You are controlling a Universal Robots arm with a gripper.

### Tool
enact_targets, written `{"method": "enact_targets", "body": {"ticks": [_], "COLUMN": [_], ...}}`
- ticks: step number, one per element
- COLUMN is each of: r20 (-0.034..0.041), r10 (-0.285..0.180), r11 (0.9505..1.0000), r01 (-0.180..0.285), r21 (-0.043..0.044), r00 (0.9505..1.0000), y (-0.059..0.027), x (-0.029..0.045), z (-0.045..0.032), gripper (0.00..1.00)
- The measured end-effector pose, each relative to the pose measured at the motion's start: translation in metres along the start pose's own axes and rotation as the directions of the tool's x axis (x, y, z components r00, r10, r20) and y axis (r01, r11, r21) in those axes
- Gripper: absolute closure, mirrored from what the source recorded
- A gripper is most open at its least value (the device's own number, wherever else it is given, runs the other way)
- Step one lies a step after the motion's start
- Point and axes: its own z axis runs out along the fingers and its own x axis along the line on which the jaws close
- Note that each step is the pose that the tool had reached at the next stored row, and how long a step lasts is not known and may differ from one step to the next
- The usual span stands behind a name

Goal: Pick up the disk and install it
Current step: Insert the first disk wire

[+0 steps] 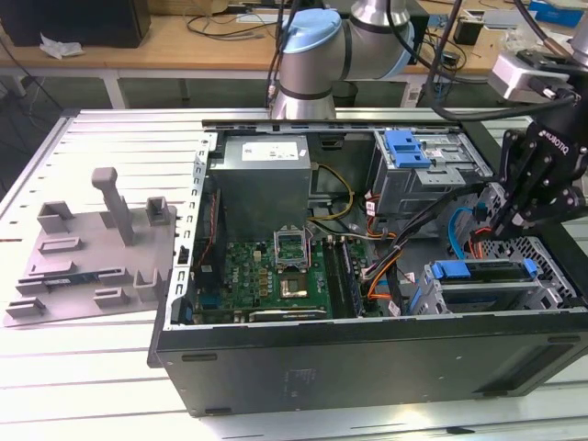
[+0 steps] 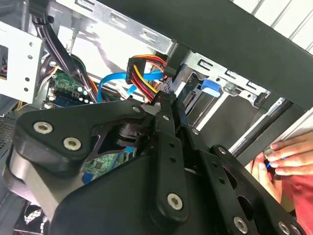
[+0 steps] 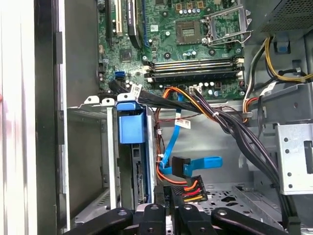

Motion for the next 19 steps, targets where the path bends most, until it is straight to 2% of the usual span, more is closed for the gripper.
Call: {"method": "enact_targets", "body": {"ticks": [2, 4, 7, 13, 14, 19], "r20": [0.0099, 0.0221, 0.0346, 0.0483, 0.0519, 0.0654], "r10": [-0.006, -0.008, -0.008, -0.009, -0.009, -0.009], "r11": [1.0, 0.9999, 0.9994, 0.9986, 0.9983, 0.9973], "r01": [0.006, 0.008, 0.007, 0.006, 0.006, 0.004], "r21": [0.0051, 0.014, 0.0344, 0.052, 0.0575, 0.0739], "r00": [0.9999, 0.9997, 0.9994, 0.9988, 0.9986, 0.9978], "y": [0.0001, 0.0004, 0.0026, 0.0106, 0.0118, 0.0137], "x": [0.0011, 0.0027, 0.0052, 0.0111, 0.0132, 0.0233], "z": [0.0001, 0.0003, 0.0006, 0.0018, 0.0021, 0.003], "gripper": [0.83, 0.83, 0.83, 0.83, 0.83, 0.83]}}
